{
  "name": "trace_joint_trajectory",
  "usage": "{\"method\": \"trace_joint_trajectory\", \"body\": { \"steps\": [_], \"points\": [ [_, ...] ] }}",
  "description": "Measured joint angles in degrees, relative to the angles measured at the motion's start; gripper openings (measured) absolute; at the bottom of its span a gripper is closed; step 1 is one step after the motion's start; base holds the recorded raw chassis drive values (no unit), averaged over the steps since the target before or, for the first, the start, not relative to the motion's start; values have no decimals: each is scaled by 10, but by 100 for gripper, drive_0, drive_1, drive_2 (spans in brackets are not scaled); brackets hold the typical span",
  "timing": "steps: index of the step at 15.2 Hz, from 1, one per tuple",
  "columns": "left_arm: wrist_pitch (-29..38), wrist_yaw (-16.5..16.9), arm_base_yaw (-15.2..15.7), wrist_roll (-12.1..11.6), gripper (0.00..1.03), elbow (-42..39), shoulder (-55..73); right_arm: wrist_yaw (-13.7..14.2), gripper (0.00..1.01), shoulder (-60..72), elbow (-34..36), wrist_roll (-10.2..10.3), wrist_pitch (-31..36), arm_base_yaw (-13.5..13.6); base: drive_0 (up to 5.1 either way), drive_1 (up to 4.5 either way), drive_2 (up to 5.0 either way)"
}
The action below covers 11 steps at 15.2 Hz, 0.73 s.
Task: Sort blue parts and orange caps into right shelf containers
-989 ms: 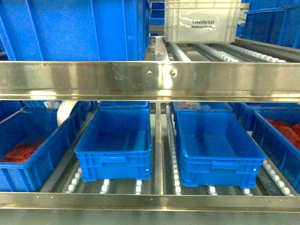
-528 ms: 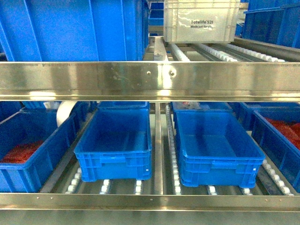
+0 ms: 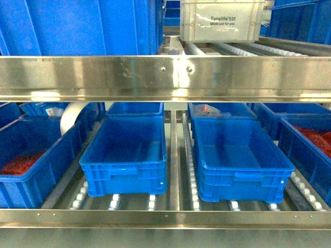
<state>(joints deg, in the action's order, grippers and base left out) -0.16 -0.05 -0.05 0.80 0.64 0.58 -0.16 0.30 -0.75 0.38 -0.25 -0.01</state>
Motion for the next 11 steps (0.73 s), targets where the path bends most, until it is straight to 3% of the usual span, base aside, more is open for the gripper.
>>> {"method": "trace_joint_trajectory", "body": {
  "steps": [11],
  "points": [
    [-2,0,0,-2,41,0,0,2,42,0,0,0,-1,0,0,0,0]
  ]
}}
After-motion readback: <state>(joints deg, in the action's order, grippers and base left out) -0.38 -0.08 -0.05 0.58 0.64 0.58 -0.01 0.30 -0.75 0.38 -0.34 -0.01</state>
